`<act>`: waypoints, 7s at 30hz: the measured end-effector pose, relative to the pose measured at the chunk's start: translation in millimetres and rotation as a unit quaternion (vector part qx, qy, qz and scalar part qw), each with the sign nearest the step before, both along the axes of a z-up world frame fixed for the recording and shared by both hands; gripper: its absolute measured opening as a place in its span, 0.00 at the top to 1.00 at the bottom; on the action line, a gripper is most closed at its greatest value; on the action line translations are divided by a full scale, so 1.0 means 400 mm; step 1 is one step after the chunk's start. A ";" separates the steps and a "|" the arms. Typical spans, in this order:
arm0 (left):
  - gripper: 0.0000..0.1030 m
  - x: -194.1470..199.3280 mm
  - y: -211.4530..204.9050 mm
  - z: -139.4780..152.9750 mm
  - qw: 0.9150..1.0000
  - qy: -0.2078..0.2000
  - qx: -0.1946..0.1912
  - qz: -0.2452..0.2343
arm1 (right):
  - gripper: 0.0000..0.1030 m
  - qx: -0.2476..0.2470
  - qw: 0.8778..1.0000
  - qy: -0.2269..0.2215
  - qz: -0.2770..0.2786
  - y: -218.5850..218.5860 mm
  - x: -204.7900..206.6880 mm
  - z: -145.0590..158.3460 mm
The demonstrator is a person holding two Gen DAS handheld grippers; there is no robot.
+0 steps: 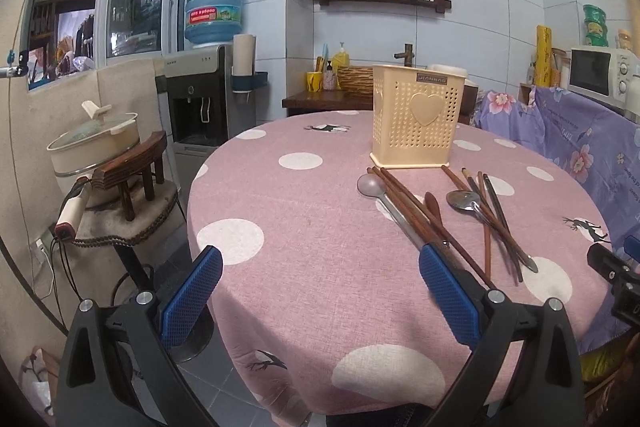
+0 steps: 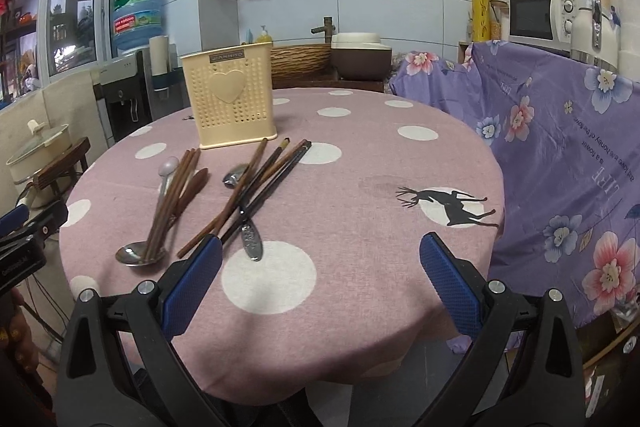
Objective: Organize utensils
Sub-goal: 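Move the left tool toward the clear plastic spoon and open it, then close the left tool on the clear spoon while the right tool grasps a wooden chopstick, then lower the clear spoon into the holder with the left tool while the right tool drops the chopstick in, then return both tools to the remaining utensils on the table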
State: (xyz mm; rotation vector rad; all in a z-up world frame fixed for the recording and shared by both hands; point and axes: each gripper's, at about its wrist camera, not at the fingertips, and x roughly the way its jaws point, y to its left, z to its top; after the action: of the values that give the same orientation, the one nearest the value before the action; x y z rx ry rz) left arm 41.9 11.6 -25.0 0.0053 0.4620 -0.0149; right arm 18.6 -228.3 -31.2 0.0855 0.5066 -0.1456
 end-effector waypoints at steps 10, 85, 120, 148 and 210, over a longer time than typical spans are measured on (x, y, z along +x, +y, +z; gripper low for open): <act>0.09 0.150 0.007 -0.027 0.995 0.094 -0.021 -0.037 | 0.05 -0.003 0.998 0.064 0.025 -0.037 0.128 -0.023; 0.65 0.552 -0.107 -0.014 0.974 0.218 -0.017 -0.064 | 0.50 0.113 0.979 0.133 0.108 -0.041 0.468 0.052; 0.65 0.503 -0.045 0.146 0.989 0.112 -0.045 -0.087 | 0.92 0.096 0.970 0.193 0.112 0.052 0.670 0.047; 0.65 0.461 -0.004 0.318 0.992 0.034 -0.064 -0.102 | 0.92 0.173 0.970 0.008 0.170 -0.118 0.412 0.391; 0.26 0.441 -0.083 0.116 0.993 0.062 -0.016 -0.100 | 0.31 0.098 0.990 0.093 0.029 -0.114 0.520 0.138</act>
State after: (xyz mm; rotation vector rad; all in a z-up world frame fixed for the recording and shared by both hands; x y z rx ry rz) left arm 218.2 -21.7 21.2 0.0201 0.5831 -0.2205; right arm 226.7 -273.9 24.2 0.2508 0.7077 -0.0455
